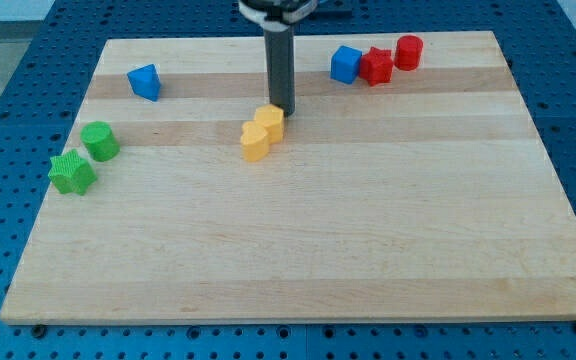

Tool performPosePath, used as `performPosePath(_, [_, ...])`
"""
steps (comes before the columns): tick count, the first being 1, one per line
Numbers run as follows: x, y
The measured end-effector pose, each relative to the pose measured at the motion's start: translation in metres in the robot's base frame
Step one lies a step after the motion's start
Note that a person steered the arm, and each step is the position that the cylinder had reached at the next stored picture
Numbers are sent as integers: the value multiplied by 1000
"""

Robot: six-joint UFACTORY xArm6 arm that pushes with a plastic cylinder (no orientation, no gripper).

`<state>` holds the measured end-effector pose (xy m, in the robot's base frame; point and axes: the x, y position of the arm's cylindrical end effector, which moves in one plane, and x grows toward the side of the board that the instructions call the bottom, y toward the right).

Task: Place the blue triangle diagonally bottom right to the green circle

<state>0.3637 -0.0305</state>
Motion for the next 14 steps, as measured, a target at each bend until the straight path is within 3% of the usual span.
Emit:
performPosePath(1, [15,8])
performPosePath(2, [-13,109])
performPosePath(3, [-57,128])
performPosePath(4, [-41,111])
performPosePath(6, [-52,102])
performPosePath(8, [-109,-9])
performPosePath(9, [-138,-95])
performPosePath(10, [-121,-167])
performPosePath(11, [-111,-195])
performPosePath(14, [-113,-194])
